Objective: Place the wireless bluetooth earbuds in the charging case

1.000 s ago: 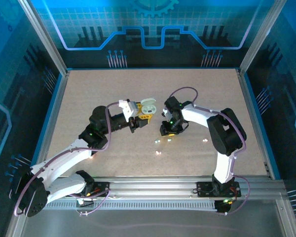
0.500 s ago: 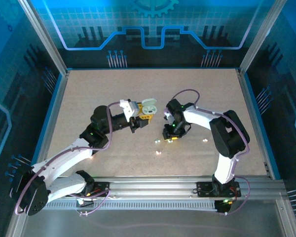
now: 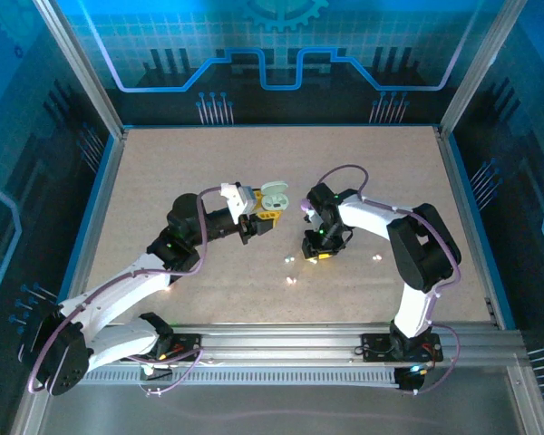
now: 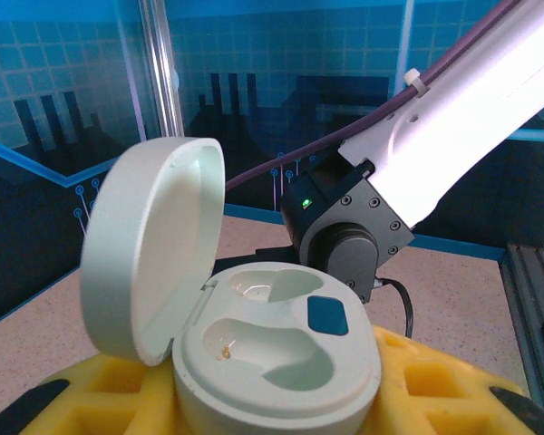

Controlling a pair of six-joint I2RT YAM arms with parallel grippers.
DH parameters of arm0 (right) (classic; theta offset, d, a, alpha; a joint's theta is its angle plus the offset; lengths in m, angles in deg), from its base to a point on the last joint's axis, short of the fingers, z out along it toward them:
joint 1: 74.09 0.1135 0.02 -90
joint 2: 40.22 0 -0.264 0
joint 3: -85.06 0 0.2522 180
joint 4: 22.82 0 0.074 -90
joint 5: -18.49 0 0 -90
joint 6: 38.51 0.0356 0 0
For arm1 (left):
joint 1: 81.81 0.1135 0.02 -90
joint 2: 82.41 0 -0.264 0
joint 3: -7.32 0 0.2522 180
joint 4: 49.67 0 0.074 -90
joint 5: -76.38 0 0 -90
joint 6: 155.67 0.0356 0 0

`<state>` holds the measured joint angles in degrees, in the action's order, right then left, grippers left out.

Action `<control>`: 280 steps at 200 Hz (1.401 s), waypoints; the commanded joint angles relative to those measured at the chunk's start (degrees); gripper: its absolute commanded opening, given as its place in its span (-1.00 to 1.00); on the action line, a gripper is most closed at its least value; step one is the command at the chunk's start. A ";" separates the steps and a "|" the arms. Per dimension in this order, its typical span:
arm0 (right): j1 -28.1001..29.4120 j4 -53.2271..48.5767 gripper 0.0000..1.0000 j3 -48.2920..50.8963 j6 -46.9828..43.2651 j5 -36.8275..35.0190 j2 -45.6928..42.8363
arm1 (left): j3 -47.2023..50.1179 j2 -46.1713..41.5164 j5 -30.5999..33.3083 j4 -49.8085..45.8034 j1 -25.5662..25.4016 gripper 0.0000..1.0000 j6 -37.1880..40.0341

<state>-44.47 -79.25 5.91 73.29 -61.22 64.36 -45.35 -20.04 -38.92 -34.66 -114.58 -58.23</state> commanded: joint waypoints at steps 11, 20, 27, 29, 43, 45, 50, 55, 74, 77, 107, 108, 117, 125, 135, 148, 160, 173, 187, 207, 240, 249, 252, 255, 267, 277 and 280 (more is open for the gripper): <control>1.35 -2.32 -0.25 -2.94 1.19 -3.10 1.57 | -0.11 0.06 -0.85 1.44 0.36 -0.46 -0.76; 1.65 -2.52 -0.27 -3.32 1.42 -3.38 1.89 | -0.11 0.14 -0.81 1.46 0.38 -0.46 -0.84; 1.83 -2.72 -0.28 -3.51 1.57 -3.67 2.11 | -0.11 0.16 -1.01 1.45 0.42 -0.46 -0.85; 1.84 -2.77 -0.28 -3.58 1.64 -3.73 2.25 | -0.11 0.13 -0.90 1.46 0.36 -0.46 -0.85; 2.10 -3.28 -0.30 -4.00 1.87 -4.45 2.61 | -0.03 0.25 -0.83 1.51 0.40 -0.46 -0.85; 2.17 -3.38 -0.30 -4.06 1.87 -4.52 2.69 | -0.02 0.22 -0.85 1.50 0.40 -0.46 -0.85; 2.33 -3.49 -0.32 -4.17 1.84 -4.64 2.82 | -0.02 0.20 -0.87 1.53 0.40 -0.46 -0.85; 2.47 -3.51 -0.35 -4.34 1.84 -4.72 2.90 | -0.02 0.27 -0.81 1.54 0.35 -0.46 -0.84; 3.04 -4.06 -0.37 -5.15 1.91 -5.15 3.55 | -0.02 0.25 -0.87 1.53 0.37 -0.46 -0.88; 3.13 -4.20 -0.37 -5.25 1.99 -5.25 3.61 | -0.02 0.34 -0.84 1.50 0.40 -0.46 -0.83; 3.94 -5.97 -0.41 -6.50 2.79 -7.50 4.75 | 0.15 0.30 -0.83 1.59 0.42 -0.46 -0.94; 3.94 -5.99 -0.41 -6.55 2.88 -7.57 4.76 | 0.16 0.30 -0.86 1.61 0.43 -0.46 -0.94; 4.20 -6.49 -0.43 -6.89 3.12 -8.56 5.01 | 0.16 0.34 -0.87 1.62 0.35 -0.46 -0.89; 4.49 -6.88 -0.43 -7.12 3.25 -9.08 5.19 | 0.16 0.32 -0.84 1.61 0.42 -0.46 -0.94; 4.73 -7.11 -0.44 -7.37 3.43 -9.42 5.45 | 0.16 0.35 -0.89 1.58 0.43 -0.46 -0.87; 5.06 -7.15 -0.46 -7.53 3.58 -9.66 5.88 | 0.16 0.38 -0.84 1.67 0.38 -0.46 -0.94; 5.28 -7.39 -0.48 -7.80 3.78 -9.79 6.17 | 0.16 0.46 -0.81 1.68 0.37 -0.46 -0.92; 5.51 -7.69 -0.48 -8.08 3.99 -10.15 6.38 | 0.20 0.45 -0.85 1.73 0.43 -0.46 -0.96; 5.54 -7.69 -0.48 -8.09 4.00 -10.15 6.43 | 0.16 0.39 -0.73 1.72 0.35 -0.46 -0.98; 5.62 -8.12 -0.48 -8.27 4.13 -10.43 6.34 | 0.20 0.39 -0.89 1.72 0.39 -0.46 -1.03; 5.79 -8.74 -0.44 -8.44 4.48 -10.61 6.23 | 0.01 0.43 -0.79 1.74 0.42 -0.46 -1.07; 5.88 -8.81 -0.44 -8.40 4.63 -10.72 6.17 | -0.02 0.48 -0.89 1.72 0.42 -0.46 -1.12; 5.85 -8.83 -0.44 -8.38 4.65 -10.78 6.17 | -0.01 0.55 -0.89 1.72 0.39 -0.46 -1.11; 5.90 -8.90 -0.44 -8.36 4.74 -10.81 6.21 | -0.02 0.56 -0.96 1.68 0.36 -0.46 -1.14; 5.93 -8.79 -0.44 -8.27 4.92 -10.73 6.26 | -0.02 0.56 -0.95 1.72 0.40 -0.46 -1.14; 5.95 -8.65 -0.45 -8.18 5.07 -10.45 6.34 | -0.06 0.56 -0.97 1.68 0.43 -0.46 -1.11; 5.97 -8.70 -0.46 -8.18 5.09 -10.44 6.41 | -0.10 0.62 -0.98 1.72 0.36 -0.46 -1.11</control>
<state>-39.50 -86.29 -1.19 77.16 -71.12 69.67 -45.35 -19.82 -38.90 -34.62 -114.58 -58.25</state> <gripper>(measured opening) 0.279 0.382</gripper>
